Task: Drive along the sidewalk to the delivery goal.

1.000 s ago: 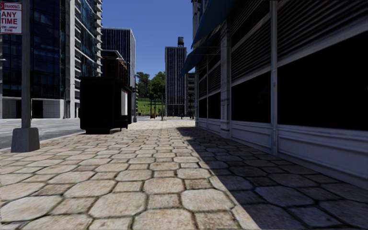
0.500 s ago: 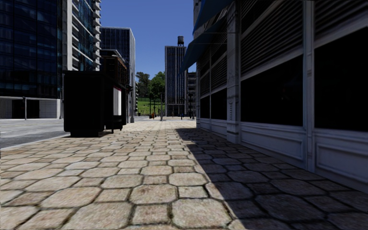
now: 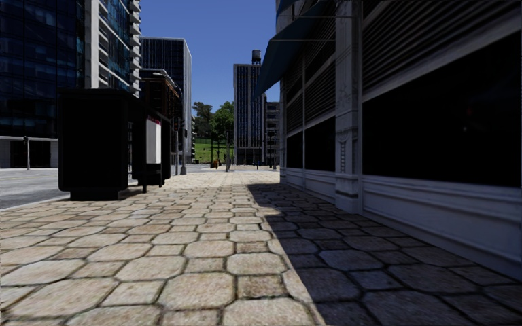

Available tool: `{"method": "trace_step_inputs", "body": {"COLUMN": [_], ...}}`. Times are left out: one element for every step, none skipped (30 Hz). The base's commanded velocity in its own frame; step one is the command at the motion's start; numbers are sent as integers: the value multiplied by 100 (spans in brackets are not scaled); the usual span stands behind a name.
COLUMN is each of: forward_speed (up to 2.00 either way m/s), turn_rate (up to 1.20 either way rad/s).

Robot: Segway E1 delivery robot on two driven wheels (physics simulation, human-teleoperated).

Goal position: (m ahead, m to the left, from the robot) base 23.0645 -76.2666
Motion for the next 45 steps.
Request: {"method": "trace_step_inputs", "body": {"forward_speed": [200, 200, 200, 200, 200, 200, 200, 200, 200, 200, 200, 200, 200, 200, 200, 200, 200, 200, 200, 200, 200, 200, 200, 200, 200, 200, 200, 200, 200, 200, 200, 200, 200, 200, 200, 200, 200, 200, 200, 200, 200, 200, 200, 200, 200], "turn_rate": [0, 0, 0, 0, 0, 0, 0, 0, 0, 0, 0, 0, 0, 0, 0, 0, 0, 27, 37, 37, 39, 40, 40, 40, 40, 33, 33, 18, 0, 0, 0, 0, 0, 0, 0, 0, 0, 0, 0, 0, 0, 0, 0, 0, 0]}}
